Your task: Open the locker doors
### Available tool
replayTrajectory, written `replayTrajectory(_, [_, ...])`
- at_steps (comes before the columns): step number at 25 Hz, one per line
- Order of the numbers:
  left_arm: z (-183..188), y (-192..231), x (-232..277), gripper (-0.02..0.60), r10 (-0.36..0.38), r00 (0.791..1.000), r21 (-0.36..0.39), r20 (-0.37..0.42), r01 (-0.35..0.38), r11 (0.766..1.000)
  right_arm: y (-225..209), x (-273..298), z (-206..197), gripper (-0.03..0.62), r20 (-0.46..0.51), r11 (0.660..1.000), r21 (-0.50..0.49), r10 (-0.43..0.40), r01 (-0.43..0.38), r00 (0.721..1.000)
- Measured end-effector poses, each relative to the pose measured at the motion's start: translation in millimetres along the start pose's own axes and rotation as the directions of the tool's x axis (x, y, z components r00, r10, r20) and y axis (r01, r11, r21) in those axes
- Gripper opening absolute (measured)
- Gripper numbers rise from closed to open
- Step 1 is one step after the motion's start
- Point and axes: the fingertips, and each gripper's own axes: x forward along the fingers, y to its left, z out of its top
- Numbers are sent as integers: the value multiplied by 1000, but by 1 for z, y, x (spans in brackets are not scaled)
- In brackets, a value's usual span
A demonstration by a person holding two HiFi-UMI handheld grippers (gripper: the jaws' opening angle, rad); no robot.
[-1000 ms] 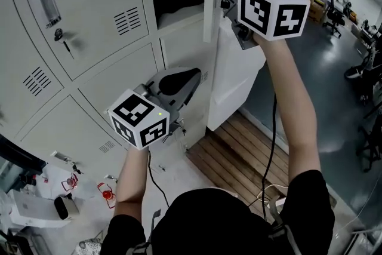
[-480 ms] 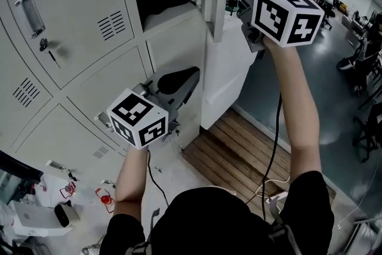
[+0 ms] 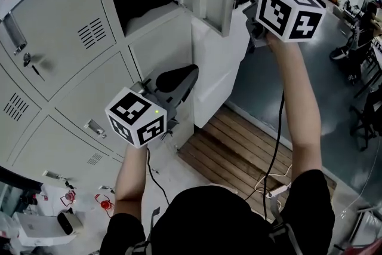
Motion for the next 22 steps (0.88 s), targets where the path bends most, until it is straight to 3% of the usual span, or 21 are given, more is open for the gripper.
replayTrajectory(11, [4, -10, 36, 17, -6, 1000, 4, -2, 6, 1000, -49, 0, -12, 47, -27, 999, -47, -15, 14, 1000])
replayTrajectory(22, [2, -14, 49, 17, 59, 998, -4, -17, -59, 998, -84, 8, -24, 40, -34, 1000, -15, -20, 20, 999])
